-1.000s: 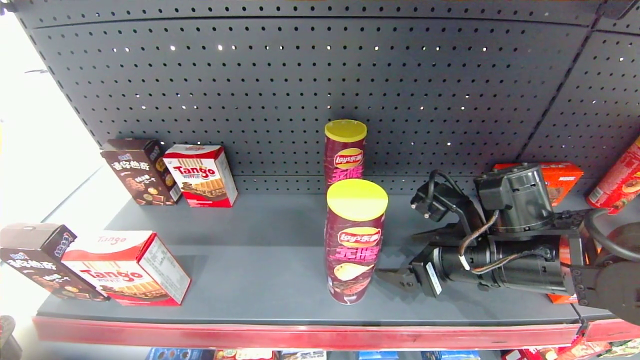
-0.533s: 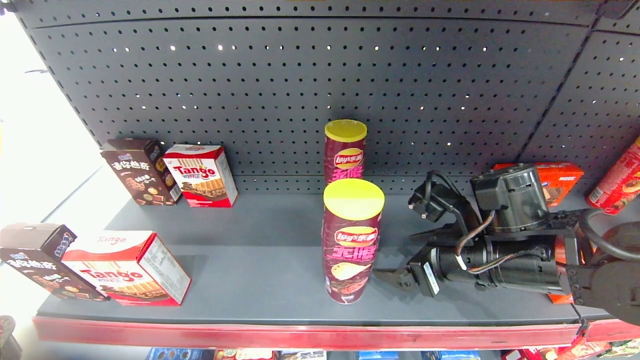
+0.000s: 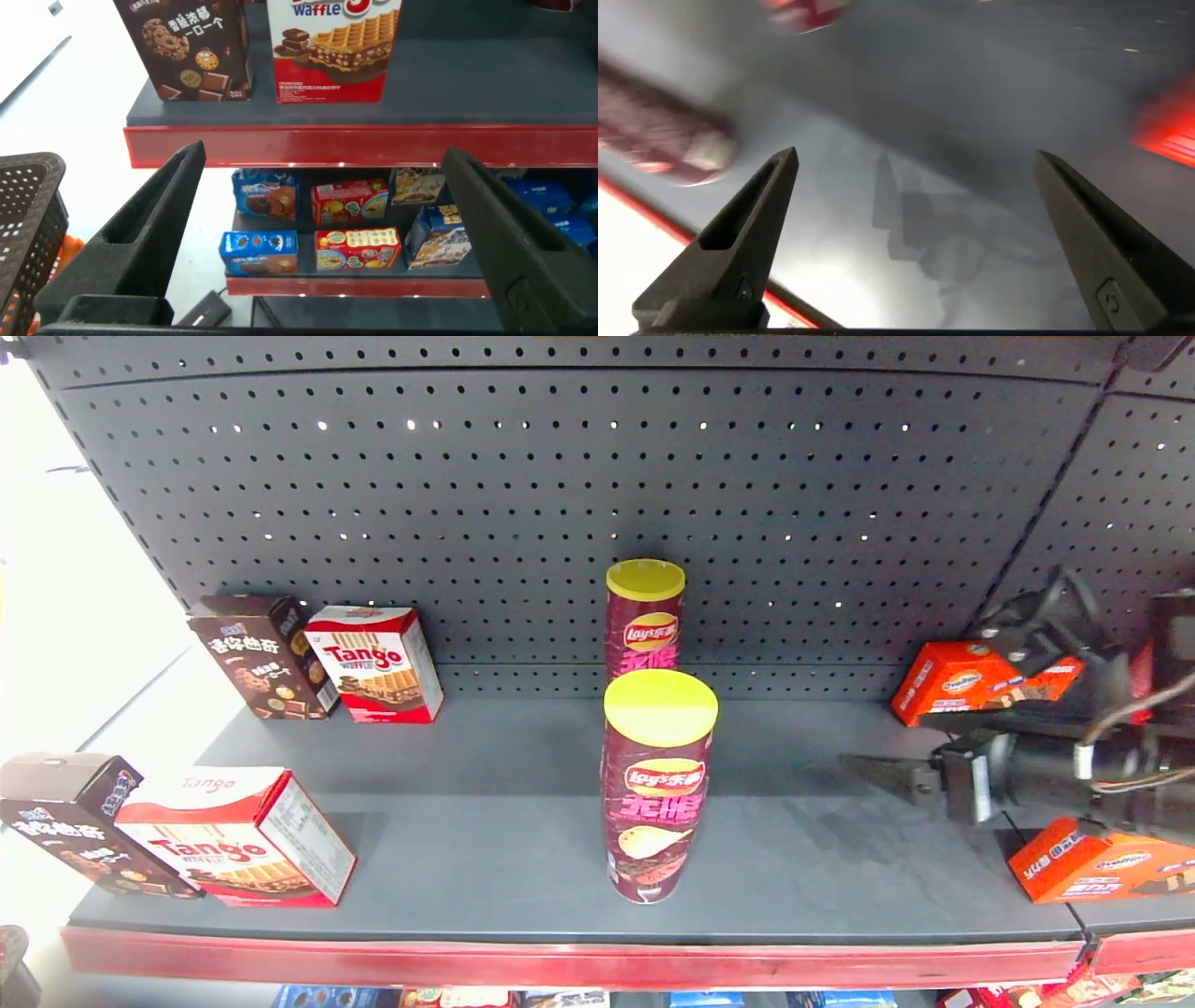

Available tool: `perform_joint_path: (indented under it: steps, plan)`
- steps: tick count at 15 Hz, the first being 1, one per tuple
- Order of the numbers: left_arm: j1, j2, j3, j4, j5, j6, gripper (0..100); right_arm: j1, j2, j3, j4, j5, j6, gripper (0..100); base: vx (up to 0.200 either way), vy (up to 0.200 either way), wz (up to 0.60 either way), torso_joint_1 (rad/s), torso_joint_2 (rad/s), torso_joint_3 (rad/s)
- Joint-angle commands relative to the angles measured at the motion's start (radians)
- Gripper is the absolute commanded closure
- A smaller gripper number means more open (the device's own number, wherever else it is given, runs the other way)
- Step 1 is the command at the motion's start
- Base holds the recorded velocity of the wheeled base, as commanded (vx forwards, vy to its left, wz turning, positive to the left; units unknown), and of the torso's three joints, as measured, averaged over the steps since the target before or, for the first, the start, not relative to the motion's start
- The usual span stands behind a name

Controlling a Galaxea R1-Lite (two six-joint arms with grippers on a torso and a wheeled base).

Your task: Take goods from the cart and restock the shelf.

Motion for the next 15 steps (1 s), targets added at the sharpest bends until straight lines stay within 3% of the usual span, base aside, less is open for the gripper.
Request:
perform_joint_path:
  steps: [1,3,5,8,10,12,13,15]
  plan:
    - [0.000,0.001,0.000,0.000,0.000,0.000,0,-0.275,-0.401,0.199,0.009,0.000,0.009,0,0.000,0.000,0.00,0.000,0.00,0.000]
    - [0.000,0.001,0.000,0.000,-0.001,0.002,0,-0.395,-0.657,0.354,0.010,-0.001,0.014,0,0.000,0.000,0.00,0.000,0.00,0.000]
    - [0.000,0.001,0.000,0.000,-0.003,0.003,0,-0.449,-0.815,0.438,0.024,0.002,0.006,0,0.000,0.000,0.00,0.000,0.00,0.000]
    - [-0.001,0.001,-0.002,0.003,-0.003,0.003,0,-0.478,-1.159,0.518,0.290,0.003,0.009,0,0.000,0.000,0.00,0.000,0.00,0.000]
    - [0.000,0.001,0.000,0.000,-0.003,0.003,0,-0.479,-1.258,0.547,0.414,-0.001,0.011,0,0.000,0.000,0.00,0.000,0.00,0.000]
    - [0.000,0.001,0.000,0.000,-0.001,0.003,0,-0.479,-1.266,0.641,0.349,-0.050,0.031,0,0.000,0.000,0.00,0.000,0.00,0.000]
    - [0.000,0.001,-0.002,0.000,-0.003,0.003,0,-0.479,-1.265,0.748,0.274,-0.067,0.035,0,0.000,0.000,0.00,0.000,0.00,0.000]
    - [0.000,0.001,0.000,-0.002,-0.001,0.003,0,-0.462,-1.266,0.793,0.156,-0.096,0.055,0,0.000,0.000,0.00,0.000,0.00,0.000]
